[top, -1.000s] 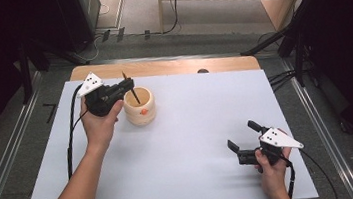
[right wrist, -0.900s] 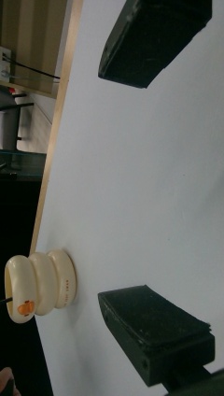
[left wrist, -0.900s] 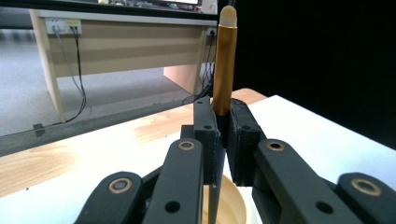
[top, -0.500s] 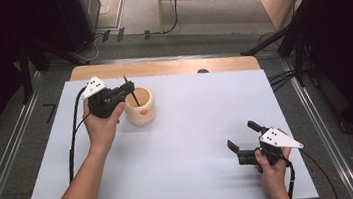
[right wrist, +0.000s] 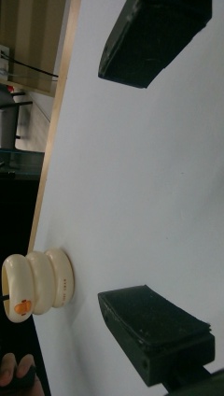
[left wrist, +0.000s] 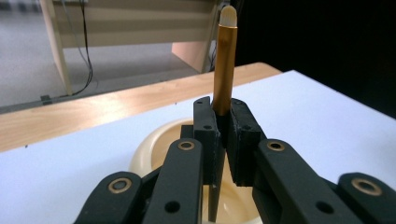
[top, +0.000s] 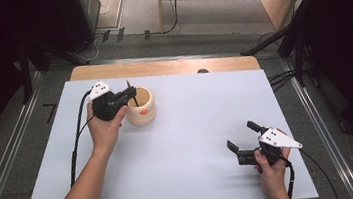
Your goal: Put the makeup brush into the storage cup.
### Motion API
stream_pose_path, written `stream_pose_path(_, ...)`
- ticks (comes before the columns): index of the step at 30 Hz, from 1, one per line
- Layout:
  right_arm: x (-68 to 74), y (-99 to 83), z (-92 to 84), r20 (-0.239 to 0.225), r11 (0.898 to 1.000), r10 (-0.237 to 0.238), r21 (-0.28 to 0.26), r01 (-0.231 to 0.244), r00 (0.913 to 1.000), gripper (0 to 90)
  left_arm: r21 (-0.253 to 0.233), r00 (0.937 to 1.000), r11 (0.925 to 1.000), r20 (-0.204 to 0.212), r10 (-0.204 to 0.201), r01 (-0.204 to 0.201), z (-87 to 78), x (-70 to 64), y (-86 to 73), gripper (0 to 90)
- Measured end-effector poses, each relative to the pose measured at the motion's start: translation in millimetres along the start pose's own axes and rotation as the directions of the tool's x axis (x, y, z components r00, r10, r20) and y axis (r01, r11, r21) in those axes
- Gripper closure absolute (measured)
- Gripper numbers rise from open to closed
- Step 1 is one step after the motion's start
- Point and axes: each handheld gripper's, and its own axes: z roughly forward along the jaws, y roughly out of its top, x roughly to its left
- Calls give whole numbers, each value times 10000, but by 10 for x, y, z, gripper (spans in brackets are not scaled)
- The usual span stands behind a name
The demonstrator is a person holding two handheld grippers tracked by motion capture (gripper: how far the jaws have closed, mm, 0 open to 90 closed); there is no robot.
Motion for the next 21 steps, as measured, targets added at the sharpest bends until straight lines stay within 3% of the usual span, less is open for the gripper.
stream_pose_path(7, 1, -3, 1, -11, 10000, 19, 6, -19, 10000, 0, 509, 9999, 9986, -27, -140, 141, 29, 8, -32, 848)
stream_pose_path(16, 1, -6, 8, -25, 10000, -10, 1, 10, 10000, 0, 656, 9999, 9977, -74, -157, 161, 17, 5, -27, 839)
stream_pose_path(21, 1, -6, 10, -26, 10000, -16, 8, 16, 10000, 0, 630, 9996, 9977, -187, -221, 233, 14, 4, -22, 761)
